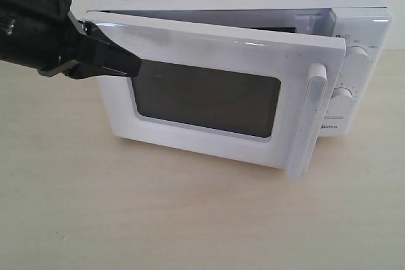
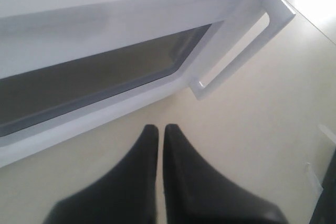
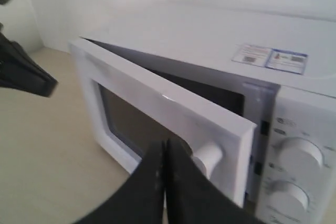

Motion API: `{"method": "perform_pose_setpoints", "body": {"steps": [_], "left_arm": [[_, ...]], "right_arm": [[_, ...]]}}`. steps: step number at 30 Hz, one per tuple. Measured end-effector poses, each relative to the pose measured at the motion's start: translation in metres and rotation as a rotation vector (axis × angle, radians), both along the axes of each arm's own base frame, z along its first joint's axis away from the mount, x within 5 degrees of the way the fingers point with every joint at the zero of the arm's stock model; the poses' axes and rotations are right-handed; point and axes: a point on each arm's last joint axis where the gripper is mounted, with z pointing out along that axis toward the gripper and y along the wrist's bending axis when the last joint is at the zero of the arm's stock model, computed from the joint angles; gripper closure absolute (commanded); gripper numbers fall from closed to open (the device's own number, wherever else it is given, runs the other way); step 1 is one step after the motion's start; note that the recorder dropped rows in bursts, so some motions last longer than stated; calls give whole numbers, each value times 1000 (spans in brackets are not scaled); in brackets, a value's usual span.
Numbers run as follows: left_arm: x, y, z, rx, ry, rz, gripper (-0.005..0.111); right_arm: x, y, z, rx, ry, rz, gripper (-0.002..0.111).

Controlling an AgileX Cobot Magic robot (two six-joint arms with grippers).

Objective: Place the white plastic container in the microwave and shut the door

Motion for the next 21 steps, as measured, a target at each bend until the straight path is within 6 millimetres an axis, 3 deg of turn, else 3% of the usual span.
{"method": "perform_pose_setpoints", "body": {"steps": [3, 12, 21], "left_arm": [[0, 0, 0, 0, 0, 0, 102], [0, 0, 0, 0, 0, 0, 102], [0, 0, 0, -2, 1, 0, 102]], "right_arm": [[6, 9, 1, 32, -3, 33, 108], [60, 48, -31, -9, 154, 35, 108], [88, 100, -55, 51, 106, 95, 108]]}}
